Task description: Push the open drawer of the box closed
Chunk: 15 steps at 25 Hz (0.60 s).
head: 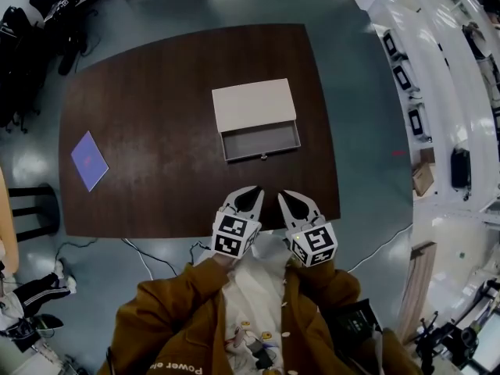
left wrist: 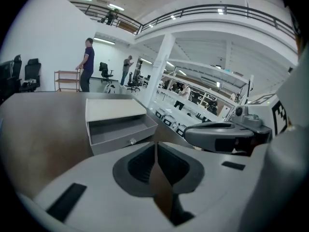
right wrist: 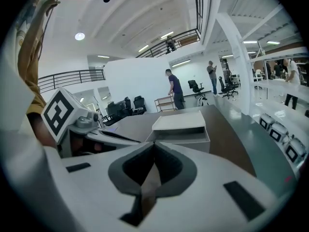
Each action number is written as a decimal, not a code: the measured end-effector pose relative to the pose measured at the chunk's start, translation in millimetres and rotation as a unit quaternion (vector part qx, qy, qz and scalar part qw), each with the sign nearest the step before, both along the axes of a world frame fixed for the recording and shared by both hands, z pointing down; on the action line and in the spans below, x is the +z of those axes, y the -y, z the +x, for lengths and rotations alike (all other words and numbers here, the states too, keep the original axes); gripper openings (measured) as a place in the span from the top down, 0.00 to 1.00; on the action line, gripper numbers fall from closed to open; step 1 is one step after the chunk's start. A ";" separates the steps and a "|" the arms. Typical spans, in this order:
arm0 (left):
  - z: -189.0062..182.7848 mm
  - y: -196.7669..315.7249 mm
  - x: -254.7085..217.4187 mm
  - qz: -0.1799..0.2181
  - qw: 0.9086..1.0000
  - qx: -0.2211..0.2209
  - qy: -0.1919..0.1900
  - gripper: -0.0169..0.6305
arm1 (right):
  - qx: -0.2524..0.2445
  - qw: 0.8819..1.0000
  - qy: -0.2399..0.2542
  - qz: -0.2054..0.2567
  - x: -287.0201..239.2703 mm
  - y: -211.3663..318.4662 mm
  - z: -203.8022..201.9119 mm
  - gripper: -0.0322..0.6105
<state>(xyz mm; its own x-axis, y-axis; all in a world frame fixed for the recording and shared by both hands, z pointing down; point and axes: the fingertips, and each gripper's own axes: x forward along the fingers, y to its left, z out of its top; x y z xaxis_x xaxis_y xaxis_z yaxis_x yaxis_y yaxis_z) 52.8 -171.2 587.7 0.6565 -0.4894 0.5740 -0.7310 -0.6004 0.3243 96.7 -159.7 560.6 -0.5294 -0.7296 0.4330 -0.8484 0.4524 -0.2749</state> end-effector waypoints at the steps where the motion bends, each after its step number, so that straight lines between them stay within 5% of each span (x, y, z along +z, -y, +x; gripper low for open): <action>1: 2.5 2.4 4.6 -0.011 1.000 -0.001 -0.004 0.95 | 0.003 1.000 0.001 -0.003 1.5 0.2 2.3 0.95; 7: 16.0 20.9 39.2 -0.089 0.995 -0.018 -0.037 0.83 | 0.019 1.000 0.006 -0.012 9.1 4.2 10.6 0.95; 11: 15.7 35.5 67.0 -0.166 0.981 -0.066 -0.081 0.78 | 0.027 0.999 0.007 -0.016 12.0 5.1 13.0 0.95; 15: 22.6 48.7 83.4 -0.193 0.974 -0.074 -0.096 0.78 | 0.029 0.999 0.002 -0.016 11.9 6.5 21.5 0.95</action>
<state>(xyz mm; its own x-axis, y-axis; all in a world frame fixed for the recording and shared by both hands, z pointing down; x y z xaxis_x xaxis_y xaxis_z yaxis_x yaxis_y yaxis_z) 75.3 -219.9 671.1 0.7076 -0.3592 0.6085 -0.7049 -0.2986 0.6434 118.1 -166.3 572.5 -0.4879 -0.7449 0.4550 -0.8720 0.3926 -0.2923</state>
